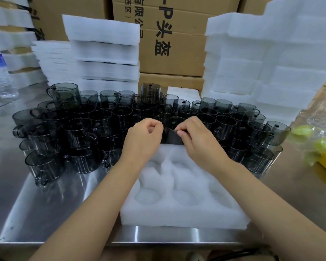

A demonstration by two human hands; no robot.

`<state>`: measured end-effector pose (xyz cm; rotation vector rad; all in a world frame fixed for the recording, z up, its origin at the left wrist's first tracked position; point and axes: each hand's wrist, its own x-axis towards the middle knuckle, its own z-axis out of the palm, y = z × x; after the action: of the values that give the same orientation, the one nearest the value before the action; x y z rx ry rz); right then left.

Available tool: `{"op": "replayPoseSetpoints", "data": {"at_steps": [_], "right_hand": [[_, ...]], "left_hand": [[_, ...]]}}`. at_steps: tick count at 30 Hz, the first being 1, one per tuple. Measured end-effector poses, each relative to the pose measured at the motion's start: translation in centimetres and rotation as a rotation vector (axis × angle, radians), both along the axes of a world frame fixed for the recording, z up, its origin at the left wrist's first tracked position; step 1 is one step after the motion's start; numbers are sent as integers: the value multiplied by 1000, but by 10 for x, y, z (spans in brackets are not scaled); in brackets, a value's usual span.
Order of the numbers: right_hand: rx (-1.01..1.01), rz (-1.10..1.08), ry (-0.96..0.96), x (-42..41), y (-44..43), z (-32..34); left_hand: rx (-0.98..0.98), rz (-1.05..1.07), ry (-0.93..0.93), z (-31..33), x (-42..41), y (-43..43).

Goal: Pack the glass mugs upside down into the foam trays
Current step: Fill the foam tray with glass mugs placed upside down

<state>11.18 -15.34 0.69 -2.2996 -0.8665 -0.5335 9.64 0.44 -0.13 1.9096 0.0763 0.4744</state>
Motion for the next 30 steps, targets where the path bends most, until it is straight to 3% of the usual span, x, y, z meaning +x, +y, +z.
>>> {"op": "replayPoseSetpoints", "data": {"at_steps": [5,10,15,19,30], "right_hand": [[87,71,-180,-7,3,3],[86,120,-196,-10,2,2],[47,112,-244,-7,3,-4],[129,133,-158,-4,0,-4],[-4,170,-170,-1,1,-4]], "left_hand": [[-211,-115,-27,3,-1,1],[-348,-297,-49,2,-4,11],[-310,-442,-86,-2,-10,25],[-285,-494,-98,-1,-13,27],[-288,-561,-112,-9,-9,37]]}}
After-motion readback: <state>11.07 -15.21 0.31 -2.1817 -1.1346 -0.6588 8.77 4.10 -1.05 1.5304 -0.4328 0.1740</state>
